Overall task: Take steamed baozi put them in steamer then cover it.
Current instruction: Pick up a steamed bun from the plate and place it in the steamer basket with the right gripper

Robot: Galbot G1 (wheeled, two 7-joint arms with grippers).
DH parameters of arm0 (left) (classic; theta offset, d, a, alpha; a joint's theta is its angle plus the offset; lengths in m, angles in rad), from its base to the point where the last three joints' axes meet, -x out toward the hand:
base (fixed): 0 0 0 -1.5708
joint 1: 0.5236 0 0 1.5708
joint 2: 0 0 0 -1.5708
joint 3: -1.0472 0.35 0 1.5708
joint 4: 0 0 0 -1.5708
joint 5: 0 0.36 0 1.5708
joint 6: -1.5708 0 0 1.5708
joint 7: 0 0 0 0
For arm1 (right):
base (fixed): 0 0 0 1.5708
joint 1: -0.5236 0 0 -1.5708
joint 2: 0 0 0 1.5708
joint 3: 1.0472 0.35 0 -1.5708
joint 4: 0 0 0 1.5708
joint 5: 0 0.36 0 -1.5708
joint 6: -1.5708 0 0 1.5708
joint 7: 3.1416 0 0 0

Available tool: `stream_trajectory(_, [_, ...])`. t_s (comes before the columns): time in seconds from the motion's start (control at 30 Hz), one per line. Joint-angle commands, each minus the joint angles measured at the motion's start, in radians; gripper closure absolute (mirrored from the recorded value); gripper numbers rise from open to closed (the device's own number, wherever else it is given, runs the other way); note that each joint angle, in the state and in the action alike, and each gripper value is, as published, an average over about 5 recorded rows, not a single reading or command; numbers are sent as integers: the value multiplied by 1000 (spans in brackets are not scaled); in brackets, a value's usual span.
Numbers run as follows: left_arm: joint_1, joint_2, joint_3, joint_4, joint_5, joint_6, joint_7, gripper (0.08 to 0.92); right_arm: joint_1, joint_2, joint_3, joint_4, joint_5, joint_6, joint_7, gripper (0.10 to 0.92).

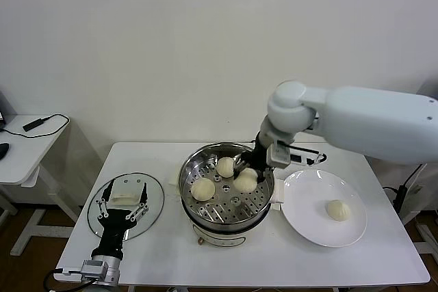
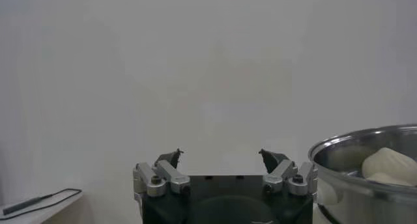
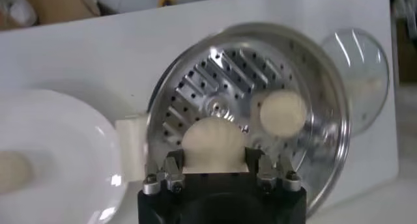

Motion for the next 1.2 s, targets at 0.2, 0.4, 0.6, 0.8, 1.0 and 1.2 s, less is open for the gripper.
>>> stream_trajectory(0.2, [5,6,-4,0,-6,-9,0,177,-146,95,31,-21,-271,223,111,372])
stream_trajectory(0.4, [6,7,-6,2,-7,-14,0,177,-164,104,34,-24,-257,230,65,371])
stream_trajectory(0.6, [6,6,-6,9,-8,-19,-1,177,-162,102,40,-22,-235,236,7,364])
stream_trajectory(0.8, [4,3,-5,15,-8,-21,-1,177,-142,96,40,-16,-196,236,-50,362])
stream_trajectory(1.0, [2,2,-4,20,-8,-23,-1,177,-146,98,36,-18,-192,237,-46,341])
stream_trajectory(1.2, [-1,2,-4,22,-8,-23,-1,177,-136,97,46,-15,-197,232,-28,226])
